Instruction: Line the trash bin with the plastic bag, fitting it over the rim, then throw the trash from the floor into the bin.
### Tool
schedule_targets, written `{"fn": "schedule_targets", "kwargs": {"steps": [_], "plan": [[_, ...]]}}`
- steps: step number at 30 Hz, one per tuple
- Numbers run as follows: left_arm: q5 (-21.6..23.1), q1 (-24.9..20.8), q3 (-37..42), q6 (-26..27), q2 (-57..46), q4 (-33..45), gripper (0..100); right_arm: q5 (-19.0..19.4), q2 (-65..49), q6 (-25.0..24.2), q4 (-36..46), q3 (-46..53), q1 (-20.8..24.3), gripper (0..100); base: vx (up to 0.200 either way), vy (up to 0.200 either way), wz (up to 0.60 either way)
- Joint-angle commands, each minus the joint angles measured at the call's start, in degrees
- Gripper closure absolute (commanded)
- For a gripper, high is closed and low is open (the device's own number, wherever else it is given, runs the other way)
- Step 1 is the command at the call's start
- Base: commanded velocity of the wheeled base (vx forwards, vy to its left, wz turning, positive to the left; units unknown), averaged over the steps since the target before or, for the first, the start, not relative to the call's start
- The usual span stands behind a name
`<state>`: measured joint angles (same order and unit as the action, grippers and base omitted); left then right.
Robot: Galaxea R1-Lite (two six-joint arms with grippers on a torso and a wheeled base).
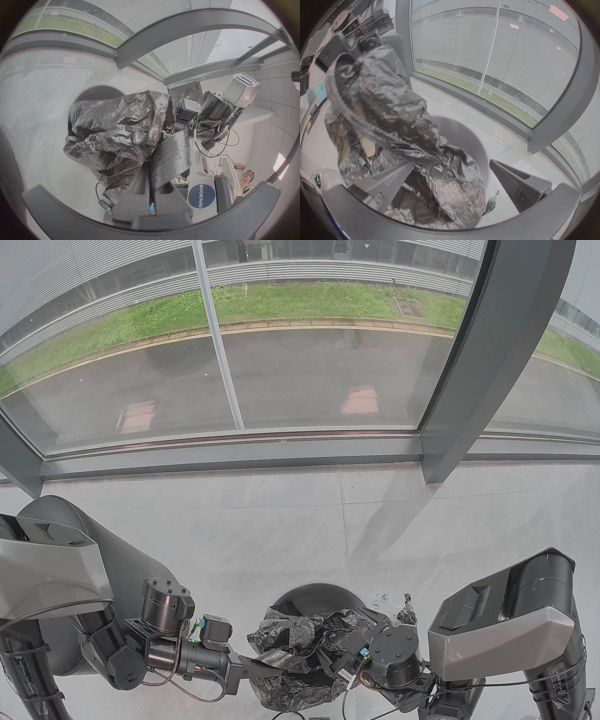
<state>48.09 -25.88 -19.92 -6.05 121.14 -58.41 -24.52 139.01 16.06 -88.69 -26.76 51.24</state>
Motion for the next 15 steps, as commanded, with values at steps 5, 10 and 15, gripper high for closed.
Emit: {"fn": "schedule_targets", "kwargs": {"steps": [5, 10, 15], "plan": [[-1.2, 1.3, 0.5, -0.2, 1.6, -2.0, 100, -0.1, -4.0, -0.5, -1.3, 6.1, -0.8, 0, 0.000, 0.000, 0.00], [-2.1, 2.5, 0.6, -0.2, 2.2, -2.7, 100, 0.0, -7.5, -0.1, -1.3, 6.3, -2.6, 0, 0.000, 0.000, 0.00], [-2.1, 3.1, 0.6, -0.2, 2.0, -2.7, 100, 0.7, -7.0, -0.3, -1.3, 7.8, -1.8, 0, 0.000, 0.000, 0.00]]}}
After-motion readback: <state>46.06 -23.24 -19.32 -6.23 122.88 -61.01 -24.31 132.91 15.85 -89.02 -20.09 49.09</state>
